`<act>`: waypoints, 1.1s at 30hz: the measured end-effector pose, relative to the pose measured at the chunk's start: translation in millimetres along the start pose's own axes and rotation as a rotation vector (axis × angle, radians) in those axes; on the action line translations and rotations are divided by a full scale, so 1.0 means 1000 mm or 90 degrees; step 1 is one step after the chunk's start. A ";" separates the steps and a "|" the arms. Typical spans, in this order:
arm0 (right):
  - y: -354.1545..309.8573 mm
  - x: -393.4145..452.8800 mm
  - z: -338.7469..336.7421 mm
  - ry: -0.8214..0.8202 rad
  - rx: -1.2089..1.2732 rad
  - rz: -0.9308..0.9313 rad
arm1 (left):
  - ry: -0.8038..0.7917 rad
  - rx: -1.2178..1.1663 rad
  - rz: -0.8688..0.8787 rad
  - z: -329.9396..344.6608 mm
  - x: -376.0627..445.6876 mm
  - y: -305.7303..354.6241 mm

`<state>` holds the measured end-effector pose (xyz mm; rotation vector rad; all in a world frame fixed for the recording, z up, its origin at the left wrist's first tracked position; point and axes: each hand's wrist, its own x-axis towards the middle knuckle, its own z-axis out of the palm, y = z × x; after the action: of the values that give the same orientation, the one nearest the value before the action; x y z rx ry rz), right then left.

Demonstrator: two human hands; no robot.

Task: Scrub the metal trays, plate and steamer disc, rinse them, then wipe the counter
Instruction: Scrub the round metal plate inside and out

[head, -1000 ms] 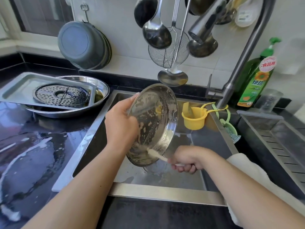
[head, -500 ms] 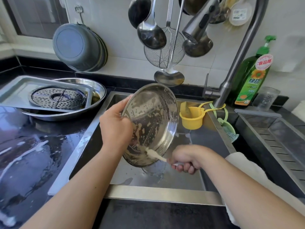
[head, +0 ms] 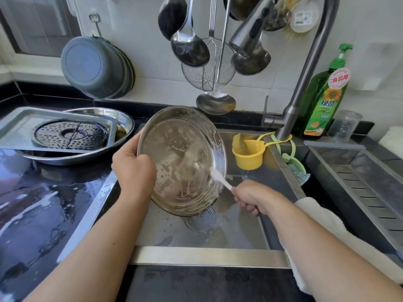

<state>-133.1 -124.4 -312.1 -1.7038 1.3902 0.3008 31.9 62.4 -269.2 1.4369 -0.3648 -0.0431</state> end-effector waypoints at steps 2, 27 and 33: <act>0.002 0.003 -0.002 0.038 0.019 -0.017 | -0.001 -0.007 0.003 -0.002 0.005 -0.007; -0.019 -0.027 -0.002 0.144 -0.401 -0.126 | -0.089 -0.096 0.096 0.008 -0.013 0.016; -0.020 -0.062 0.041 -0.207 -0.219 -0.200 | -0.062 -0.103 0.098 0.011 -0.010 0.010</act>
<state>-123.4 -53.6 -285.2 -2.0123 0.8530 0.6343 17.4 55.5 -261.2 1.2463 -0.5400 -0.0170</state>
